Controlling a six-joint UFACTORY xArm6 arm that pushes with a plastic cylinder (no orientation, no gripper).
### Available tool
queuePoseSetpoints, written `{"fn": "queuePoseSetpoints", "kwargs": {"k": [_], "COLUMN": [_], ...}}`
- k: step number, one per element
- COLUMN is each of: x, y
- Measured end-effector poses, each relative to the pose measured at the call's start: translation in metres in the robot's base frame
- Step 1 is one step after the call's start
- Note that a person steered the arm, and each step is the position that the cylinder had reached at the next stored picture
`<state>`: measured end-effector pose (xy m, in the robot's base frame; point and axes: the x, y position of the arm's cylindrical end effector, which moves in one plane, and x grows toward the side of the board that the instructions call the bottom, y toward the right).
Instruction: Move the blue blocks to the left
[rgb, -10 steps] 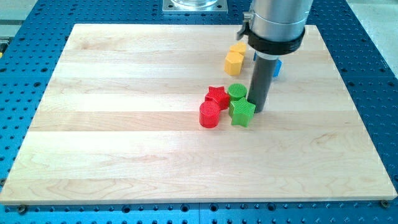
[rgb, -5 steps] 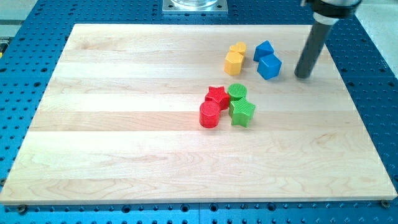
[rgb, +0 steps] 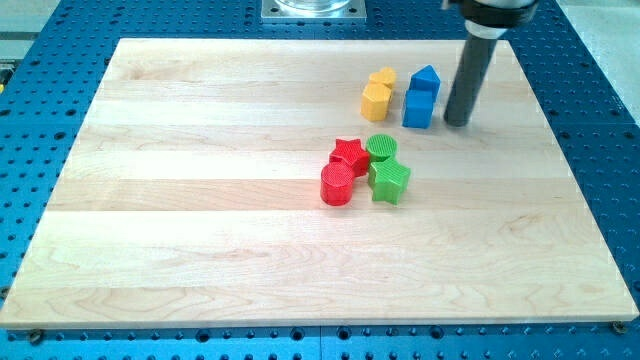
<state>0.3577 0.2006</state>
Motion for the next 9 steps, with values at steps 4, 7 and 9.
{"fn": "queuePoseSetpoints", "kwargs": {"k": [4, 7, 9], "x": [-0.091, -0.083, -0.113], "y": [-0.022, -0.047, 0.004]}}
